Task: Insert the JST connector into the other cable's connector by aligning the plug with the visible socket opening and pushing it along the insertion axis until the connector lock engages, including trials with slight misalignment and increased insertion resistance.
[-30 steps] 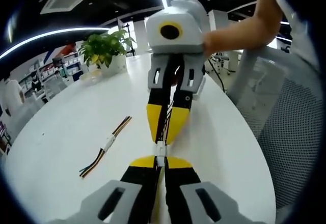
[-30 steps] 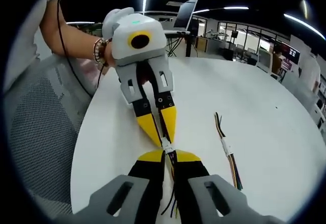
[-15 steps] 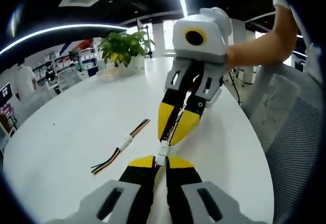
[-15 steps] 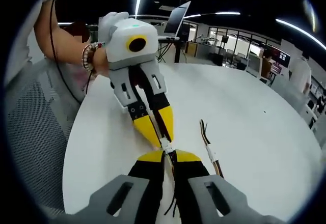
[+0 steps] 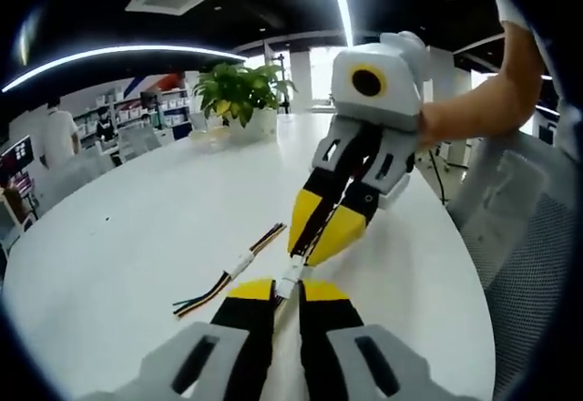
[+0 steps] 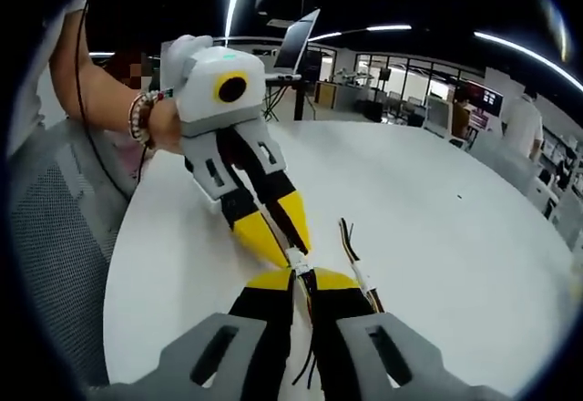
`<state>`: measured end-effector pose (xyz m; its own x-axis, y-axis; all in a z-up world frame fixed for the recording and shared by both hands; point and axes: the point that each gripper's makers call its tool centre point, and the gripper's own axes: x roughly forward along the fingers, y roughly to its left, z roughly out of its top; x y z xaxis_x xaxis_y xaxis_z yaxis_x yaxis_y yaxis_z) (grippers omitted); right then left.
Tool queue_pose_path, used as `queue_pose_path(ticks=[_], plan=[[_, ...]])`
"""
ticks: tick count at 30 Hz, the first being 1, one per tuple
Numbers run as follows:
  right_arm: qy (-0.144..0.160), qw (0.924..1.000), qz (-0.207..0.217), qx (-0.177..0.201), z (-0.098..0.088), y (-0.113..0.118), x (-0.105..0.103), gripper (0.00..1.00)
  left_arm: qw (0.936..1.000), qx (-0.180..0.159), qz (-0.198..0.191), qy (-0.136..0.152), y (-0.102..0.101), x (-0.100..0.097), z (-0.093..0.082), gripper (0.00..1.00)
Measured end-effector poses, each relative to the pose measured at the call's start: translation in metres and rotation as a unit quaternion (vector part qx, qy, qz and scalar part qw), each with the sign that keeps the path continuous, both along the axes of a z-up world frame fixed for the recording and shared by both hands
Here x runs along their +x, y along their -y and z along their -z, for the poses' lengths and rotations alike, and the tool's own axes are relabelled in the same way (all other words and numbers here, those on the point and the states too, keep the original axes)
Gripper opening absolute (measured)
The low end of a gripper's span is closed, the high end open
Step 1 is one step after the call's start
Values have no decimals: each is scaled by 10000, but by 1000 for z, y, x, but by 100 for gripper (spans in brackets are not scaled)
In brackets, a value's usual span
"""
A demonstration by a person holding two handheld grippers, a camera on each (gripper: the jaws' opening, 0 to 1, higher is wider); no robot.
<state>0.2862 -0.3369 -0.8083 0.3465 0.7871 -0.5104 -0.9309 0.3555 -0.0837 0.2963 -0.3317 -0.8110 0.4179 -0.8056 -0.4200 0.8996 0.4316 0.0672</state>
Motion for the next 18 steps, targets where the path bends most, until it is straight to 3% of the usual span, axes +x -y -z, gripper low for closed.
queue_pose_path(ticks=[5,11,18], plan=[[-226,9975,389,537,-10,0,14,3,10000,-25,-47,23,6,15,-3,5],[-203,9985,285,417,-4,2,26,3,9999,87,-19,54,9,27,1,5],[-272,9989,172,328,9,3,32,3,9998,151,-32,-110,9,34,14,5]])
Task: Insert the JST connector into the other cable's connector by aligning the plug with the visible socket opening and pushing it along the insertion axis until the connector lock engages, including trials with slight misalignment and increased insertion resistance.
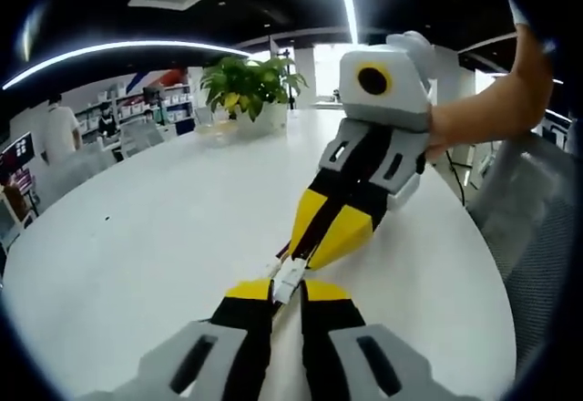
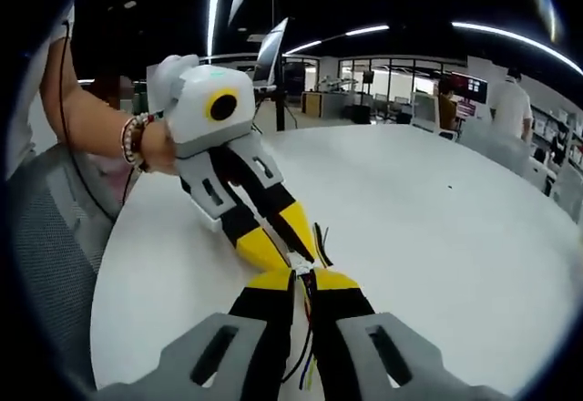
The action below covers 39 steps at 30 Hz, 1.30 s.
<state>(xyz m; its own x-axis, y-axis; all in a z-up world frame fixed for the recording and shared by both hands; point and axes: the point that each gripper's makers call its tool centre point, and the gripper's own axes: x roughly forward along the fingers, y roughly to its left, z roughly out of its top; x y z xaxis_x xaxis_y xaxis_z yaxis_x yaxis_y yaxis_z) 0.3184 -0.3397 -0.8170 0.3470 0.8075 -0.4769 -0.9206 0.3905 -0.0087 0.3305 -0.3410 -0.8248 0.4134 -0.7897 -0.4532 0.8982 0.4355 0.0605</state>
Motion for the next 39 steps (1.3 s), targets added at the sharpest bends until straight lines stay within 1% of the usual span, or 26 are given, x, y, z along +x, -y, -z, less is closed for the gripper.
queue_pose_path(ticks=[5,11,14,17,21,26,28,29,32,39], plan=[[-87,9999,54,-80,10,6,0,3,9999,139,41,-54,2,0,10,4],[-183,9997,54,-146,21,8,1,3,9997,205,48,-131,2,-1,16,4],[-180,9995,1,-254,26,8,0,3,9996,235,66,-153,2,-2,18,4],[-255,9995,25,-168,26,9,1,3,9996,147,10,-247,1,0,18,4],[-170,9995,-18,-262,27,9,0,4,9996,139,15,-240,1,-1,18,4],[-194,9994,3,-277,29,9,1,4,9992,-102,-140,-348,-1,-2,19,4],[-233,9993,97,-275,31,10,0,4,9992,-138,-147,-353,-1,-3,19,4],[-191,9993,25,-329,31,11,0,4,9992,-143,-149,-340,0,-3,18,4],[-221,9991,25,-353,31,12,0,4,9990,-210,-168,-349,-1,-3,19,4],[-236,9990,31,-372,32,11,0,5,9995,-146,-111,-265,0,-4,19,4]])
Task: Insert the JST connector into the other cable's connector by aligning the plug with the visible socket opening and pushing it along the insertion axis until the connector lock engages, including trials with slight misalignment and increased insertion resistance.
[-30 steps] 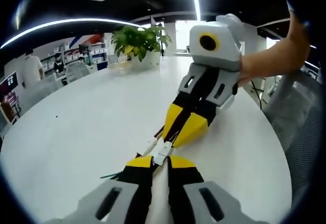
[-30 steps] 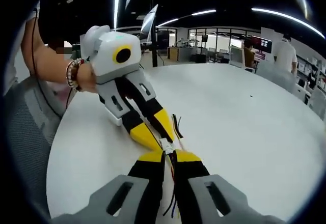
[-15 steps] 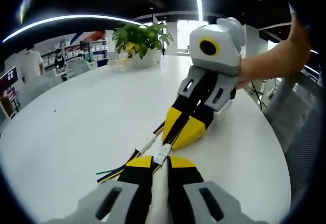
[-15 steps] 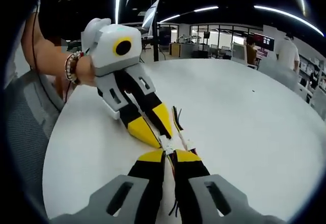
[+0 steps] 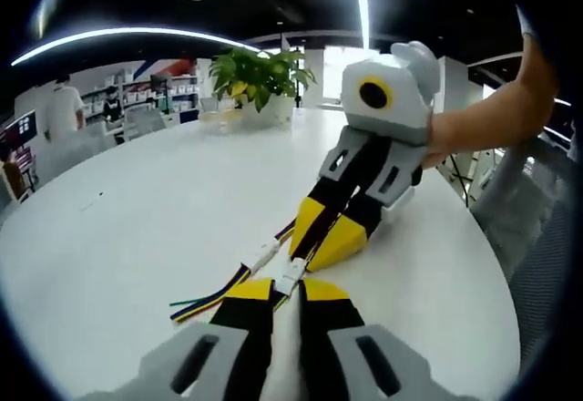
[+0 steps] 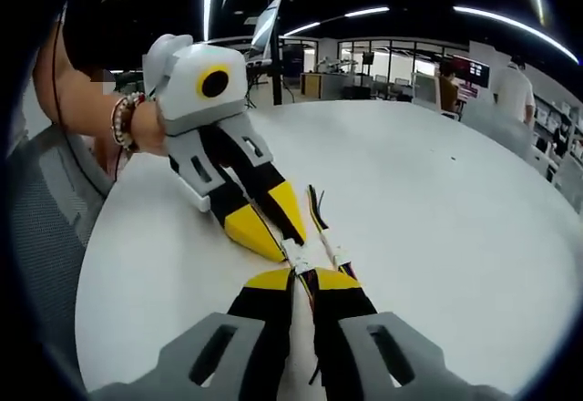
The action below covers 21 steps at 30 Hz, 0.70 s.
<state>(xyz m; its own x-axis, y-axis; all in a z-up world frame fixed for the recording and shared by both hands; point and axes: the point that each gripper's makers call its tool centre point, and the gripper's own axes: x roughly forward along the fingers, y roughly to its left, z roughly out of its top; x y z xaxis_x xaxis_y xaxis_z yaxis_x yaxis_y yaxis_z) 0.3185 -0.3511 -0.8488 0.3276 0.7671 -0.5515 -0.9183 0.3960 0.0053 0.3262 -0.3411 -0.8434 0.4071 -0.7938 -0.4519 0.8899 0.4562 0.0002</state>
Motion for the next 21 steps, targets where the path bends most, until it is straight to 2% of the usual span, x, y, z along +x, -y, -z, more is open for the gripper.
queue_pose_path(ticks=[5,9,13,17,19,21], plan=[[-31,10000,-12,31,-2,-2,0,7,10000,35,-16,15,0,0,0,4],[-45,10000,23,30,-3,-1,1,8,9997,190,-8,142,-3,0,-3,6],[-50,10000,83,-12,-3,0,1,9,9999,-61,-72,90,-4,1,-14,9],[-53,9997,195,160,-16,-2,0,12,9998,-147,-90,84,-9,2,-24,13],[-77,9990,330,300,-26,-2,0,15,9994,-252,-225,12,-13,4,-32,15],[-134,9982,445,367,-33,0,-2,20,9972,-511,-424,-331,-17,4,-38,19]])
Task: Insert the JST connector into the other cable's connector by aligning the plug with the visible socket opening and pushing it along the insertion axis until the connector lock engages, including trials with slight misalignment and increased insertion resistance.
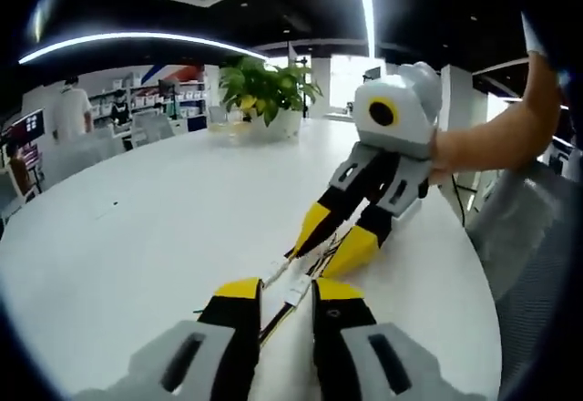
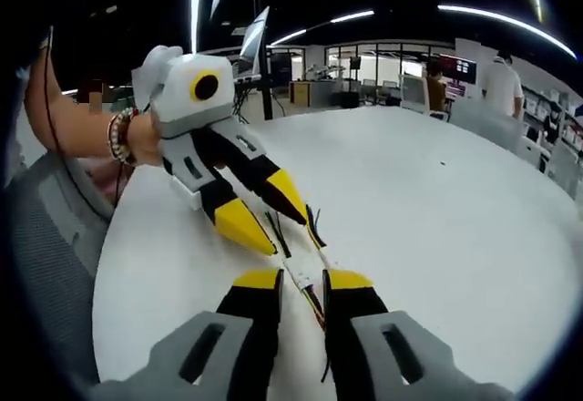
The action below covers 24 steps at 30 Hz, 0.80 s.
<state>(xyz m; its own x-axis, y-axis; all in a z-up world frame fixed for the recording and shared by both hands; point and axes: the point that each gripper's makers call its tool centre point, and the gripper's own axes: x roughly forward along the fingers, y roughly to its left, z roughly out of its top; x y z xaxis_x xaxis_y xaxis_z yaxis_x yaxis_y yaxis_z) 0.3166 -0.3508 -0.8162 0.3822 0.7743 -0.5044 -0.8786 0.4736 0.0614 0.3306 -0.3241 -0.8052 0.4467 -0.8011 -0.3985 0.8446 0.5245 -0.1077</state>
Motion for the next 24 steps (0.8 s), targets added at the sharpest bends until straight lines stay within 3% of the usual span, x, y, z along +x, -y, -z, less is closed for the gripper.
queue_pose_path(ticks=[3,5,8,12,19,24], plan=[[-143,9999,90,-2,-6,4,-5,30,9995,-49,-156,-252,-9,-1,-7,25],[-201,9997,141,-86,-9,8,-7,29,9991,-89,-233,-333,-13,-3,-14,28],[-267,9991,316,-103,-19,15,-11,28,9996,-129,-83,-241,-14,-16,-33,35],[-115,9992,368,-131,-36,17,-19,28,9999,-66,3,-85,-18,-27,-53,38],[182,9984,540,-67,-72,24,-42,28,9992,-186,-331,137,-34,-46,-91,41],[438,9962,732,-151,-91,39,-62,29,9977,-367,-501,273,-48,-78,-115,42]])
